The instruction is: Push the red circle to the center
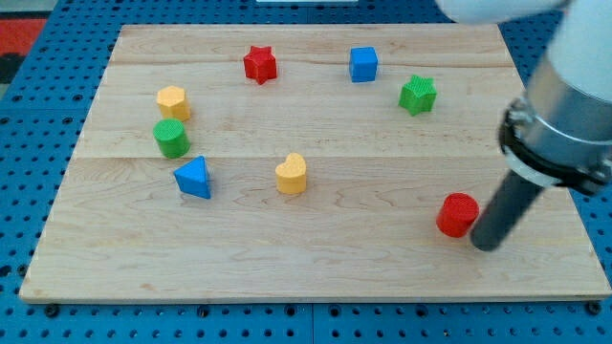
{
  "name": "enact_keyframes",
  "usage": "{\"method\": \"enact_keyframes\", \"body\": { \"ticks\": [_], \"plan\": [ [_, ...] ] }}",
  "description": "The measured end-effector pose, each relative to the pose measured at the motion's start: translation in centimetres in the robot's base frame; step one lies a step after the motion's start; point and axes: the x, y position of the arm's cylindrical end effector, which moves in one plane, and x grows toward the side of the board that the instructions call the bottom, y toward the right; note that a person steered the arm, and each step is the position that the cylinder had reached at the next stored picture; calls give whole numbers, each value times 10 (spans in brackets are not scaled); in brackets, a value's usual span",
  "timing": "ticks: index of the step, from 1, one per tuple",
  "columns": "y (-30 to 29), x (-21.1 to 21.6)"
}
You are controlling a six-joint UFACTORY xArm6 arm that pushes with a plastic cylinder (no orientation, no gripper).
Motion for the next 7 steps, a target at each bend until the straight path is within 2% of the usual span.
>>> {"method": "enact_keyframes", "body": {
  "ticks": [1, 2, 3, 4, 5, 6, 7],
  "plan": [
    [-26, -19],
    [-3, -19],
    [-21, -46],
    [-99, -47],
    [-96, -50],
    [-83, -73],
    [-126, -96]
  ]
}}
